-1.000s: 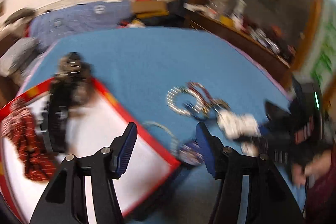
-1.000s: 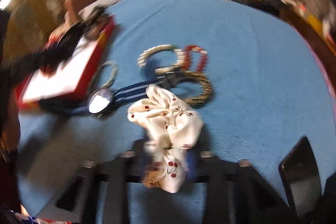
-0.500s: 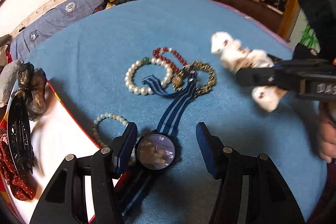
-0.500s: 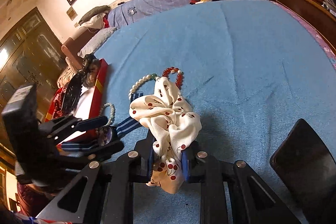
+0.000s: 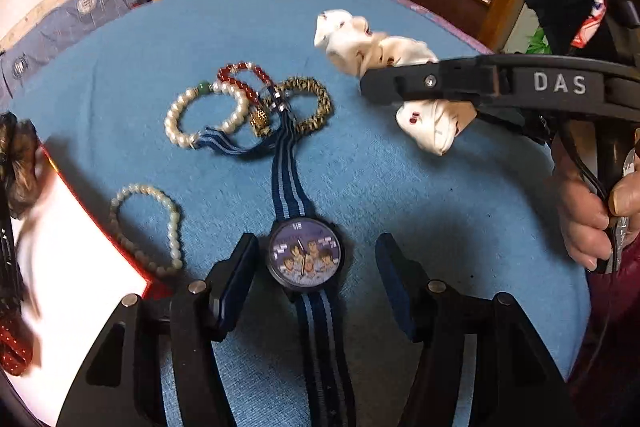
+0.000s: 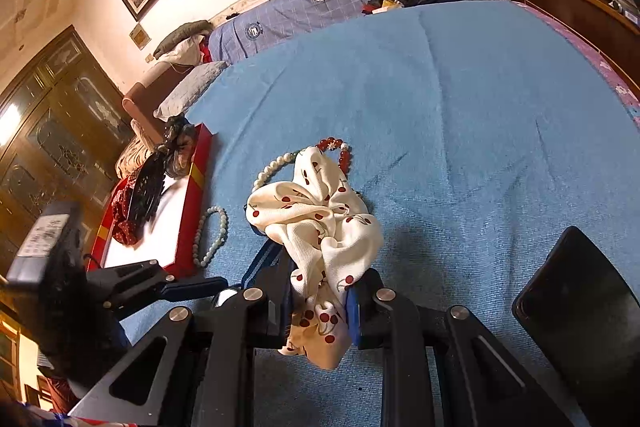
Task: Organize jewelry
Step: 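Grasp the navy-strap watch with the left tool while the right tool holds the white scrunchie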
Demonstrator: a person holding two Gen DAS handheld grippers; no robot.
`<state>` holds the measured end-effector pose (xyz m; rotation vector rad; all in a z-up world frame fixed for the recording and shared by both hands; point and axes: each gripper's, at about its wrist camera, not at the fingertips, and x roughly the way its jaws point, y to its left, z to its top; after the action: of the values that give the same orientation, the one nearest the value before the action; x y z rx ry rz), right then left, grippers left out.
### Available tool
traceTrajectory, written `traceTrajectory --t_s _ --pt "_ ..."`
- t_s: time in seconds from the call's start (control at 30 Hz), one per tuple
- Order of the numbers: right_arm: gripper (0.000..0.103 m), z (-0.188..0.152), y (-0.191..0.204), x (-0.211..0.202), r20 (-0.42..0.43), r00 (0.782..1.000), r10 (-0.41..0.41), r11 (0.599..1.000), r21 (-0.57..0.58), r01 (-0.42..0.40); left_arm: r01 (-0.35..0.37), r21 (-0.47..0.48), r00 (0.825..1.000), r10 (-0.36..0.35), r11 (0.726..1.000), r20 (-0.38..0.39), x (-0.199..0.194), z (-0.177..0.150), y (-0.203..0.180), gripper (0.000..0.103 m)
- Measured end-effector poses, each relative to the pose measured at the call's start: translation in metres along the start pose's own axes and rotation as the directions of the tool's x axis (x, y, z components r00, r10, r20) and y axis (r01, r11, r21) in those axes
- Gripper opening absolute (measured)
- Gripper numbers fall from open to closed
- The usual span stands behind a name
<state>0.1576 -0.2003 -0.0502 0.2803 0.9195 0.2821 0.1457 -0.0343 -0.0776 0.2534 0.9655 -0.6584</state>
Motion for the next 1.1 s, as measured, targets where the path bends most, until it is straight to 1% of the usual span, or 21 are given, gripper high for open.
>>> traceTrajectory --t_s 0.07,0.1,0.13,0.17,0.3,0.37,0.43,0.5,0.53,0.6,0.7,0.73,0.83,0.9,0.93,0.97,1.03,1.1 --pt "0.023 0.0 -0.001 -0.001 0.001 1.0 -0.002 1.0 -0.004 0.002 -0.019 0.004 1.0 0.019 1.0 0.004 0.0 -0.001 -0.003 0.058" --pt "0.023 -0.001 -0.002 -0.004 0.002 1.0 -0.004 1.0 -0.006 0.004 -0.038 0.007 0.999 0.038 0.999 0.007 0.0 -0.001 -0.005 0.055" --pt "0.023 0.0 -0.001 -0.004 0.002 1.0 -0.006 1.0 -0.007 0.006 -0.07 0.005 0.997 0.07 0.998 0.016 0.001 -0.001 -0.007 0.045" --pt "0.023 0.0 0.0 -0.003 0.003 1.0 -0.008 1.0 -0.008 0.008 -0.099 0.004 0.995 0.099 0.995 0.022 0.002 -0.002 -0.008 0.041" --pt "0.023 0.0 0.0 -0.004 0.012 1.0 -0.01 1.0 -0.009 0.01 -0.087 -0.028 0.996 0.088 0.996 0.029 0.003 0.0 -0.007 0.041" --pt "0.023 0.001 0.0 -0.004 0.018 1.0 -0.009 1.0 -0.006 0.009 -0.085 -0.041 0.995 0.087 0.996 0.047 -0.001 0.002 -0.002 0.041" --pt "0.023 0.001 -0.001 -0.005 0.024 1.0 -0.006 1.0 -0.003 0.006 -0.064 -0.062 0.993 0.07 0.996 0.096 -0.013 0.001 0.003 0.041" --pt "0.023 0.002 -0.001 -0.006 0.03 1.0 -0.003 1.0 -0.003 0.003 -0.036 -0.087 0.985 0.05 0.996 0.163 -0.027 0.003 0.007 0.041" --pt "0.023 0.002 -0.001 -0.007 0.033 0.999 0.0 1.0 -0.004 0.0 -0.027 -0.097 0.978 0.046 0.995 0.205 -0.035 0.003 0.009 0.041" --pt "0.023 0.001 0.0 -0.009 0.043 0.999 0.004 1.0 -0.006 -0.004 -0.029 -0.116 0.958 0.061 0.993 0.279 -0.05 0.002 0.012 0.041" --pt "0.023 0.002 0.002 -0.012 0.06 0.998 0.007 1.0 -0.015 -0.006 -0.059 -0.146 0.917 0.111 0.988 0.382 -0.07 -0.001 0.015 0.041" --pt "0.023 0.002 0.003 -0.013 0.067 0.998 0.008 1.0 -0.021 -0.007 -0.066 -0.155 0.901 0.126 0.986 0.415 -0.076 -0.003 0.016 0.041" --pt "0.023 0.001 0.007 -0.015 0.081 0.997 0.016 0.999 -0.036 -0.013 -0.094 -0.184 0.859 0.173 0.978 0.482 -0.092 -0.006 0.02 0.041" --pt "0.023 0.0 0.01 -0.017 0.088 0.996 0.026 0.999 -0.042 -0.022 -0.103 -0.195 0.842 0.19 0.975 0.505 -0.097 -0.007 0.022 0.041" --pt "0.023 0.0 0.011 -0.017 0.09 0.996 0.03 0.999 -0.046 -0.025 -0.101 -0.2 0.839 0.191 0.975 0.51 -0.099 -0.007 0.023 0.041" --pt "0.023 0.0 0.012 -0.017 0.093 0.995 0.032 0.998 -0.05 -0.027 -0.101 -0.202 0.839 0.192 0.974 0.509 -0.1 -0.007 0.023 0.041" --pt "0.023 -0.001 0.014 -0.018 0.099 0.994 0.041 0.998 -0.06 -0.035 -0.126 -0.205 0.836 0.215 0.971 0.505 -0.098 -0.004 0.022 0.041" --pt "0.023 -0.002 0.017 -0.018 0.102 0.994 0.046 0.997 -0.072 -0.039 -0.141 -0.199 0.838 0.224 0.97 0.498 -0.093 0.002 0.018 0.041"
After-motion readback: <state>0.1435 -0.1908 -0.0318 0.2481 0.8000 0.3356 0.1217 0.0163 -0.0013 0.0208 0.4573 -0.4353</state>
